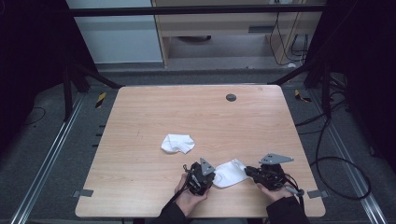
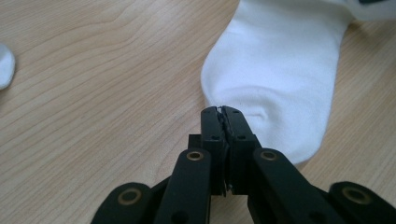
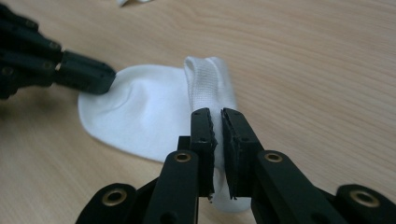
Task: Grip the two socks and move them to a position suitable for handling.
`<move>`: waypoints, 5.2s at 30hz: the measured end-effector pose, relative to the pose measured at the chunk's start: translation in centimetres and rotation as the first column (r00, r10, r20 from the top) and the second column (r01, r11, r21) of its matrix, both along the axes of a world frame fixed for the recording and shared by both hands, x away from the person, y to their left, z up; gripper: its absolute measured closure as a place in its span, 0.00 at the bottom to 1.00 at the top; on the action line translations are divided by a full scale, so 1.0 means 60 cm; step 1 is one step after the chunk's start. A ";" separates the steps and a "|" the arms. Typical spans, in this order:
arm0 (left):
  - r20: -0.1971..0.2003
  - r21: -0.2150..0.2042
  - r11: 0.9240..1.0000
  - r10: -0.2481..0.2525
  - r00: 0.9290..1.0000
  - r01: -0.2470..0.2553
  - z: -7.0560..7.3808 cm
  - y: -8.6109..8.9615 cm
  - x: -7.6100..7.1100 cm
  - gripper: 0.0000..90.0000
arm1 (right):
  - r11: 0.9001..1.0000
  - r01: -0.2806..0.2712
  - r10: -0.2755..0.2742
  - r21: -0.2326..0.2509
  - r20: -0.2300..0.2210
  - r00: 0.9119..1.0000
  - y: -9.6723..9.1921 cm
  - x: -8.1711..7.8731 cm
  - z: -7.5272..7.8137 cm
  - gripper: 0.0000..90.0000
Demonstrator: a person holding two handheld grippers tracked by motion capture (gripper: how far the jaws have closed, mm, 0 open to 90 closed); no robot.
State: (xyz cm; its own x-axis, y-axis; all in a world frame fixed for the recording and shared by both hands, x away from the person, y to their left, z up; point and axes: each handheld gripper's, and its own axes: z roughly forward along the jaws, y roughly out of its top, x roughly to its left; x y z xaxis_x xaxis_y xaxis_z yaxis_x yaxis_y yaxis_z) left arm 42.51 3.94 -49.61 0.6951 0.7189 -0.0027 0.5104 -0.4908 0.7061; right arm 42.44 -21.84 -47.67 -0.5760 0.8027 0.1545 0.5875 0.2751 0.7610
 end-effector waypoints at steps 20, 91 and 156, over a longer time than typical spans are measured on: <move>0.013 0.010 1.000 -0.006 1.000 0.005 -0.001 -0.004 0.009 0.97 | 0.985 0.157 -0.153 -0.066 0.065 0.986 -0.027 0.020 -0.013 0.75; 0.144 -0.108 0.910 0.412 0.900 -0.400 0.041 0.310 0.117 0.62 | 0.997 -0.079 0.079 -0.012 0.191 0.978 0.265 0.163 0.044 0.62; 0.042 -0.021 0.959 0.283 0.958 -0.282 0.008 0.261 0.137 0.97 | 0.990 -0.046 0.038 0.129 0.069 0.997 0.323 0.167 0.014 0.93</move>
State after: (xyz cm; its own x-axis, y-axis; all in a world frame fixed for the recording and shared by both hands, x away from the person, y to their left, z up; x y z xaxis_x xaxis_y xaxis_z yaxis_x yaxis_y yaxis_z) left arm 50.75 19.59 -49.14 0.4632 0.8862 0.0109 0.5953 -0.3202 0.7369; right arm 52.49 -2.47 -46.86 -0.6213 0.7529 0.2170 0.5246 0.1940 0.8289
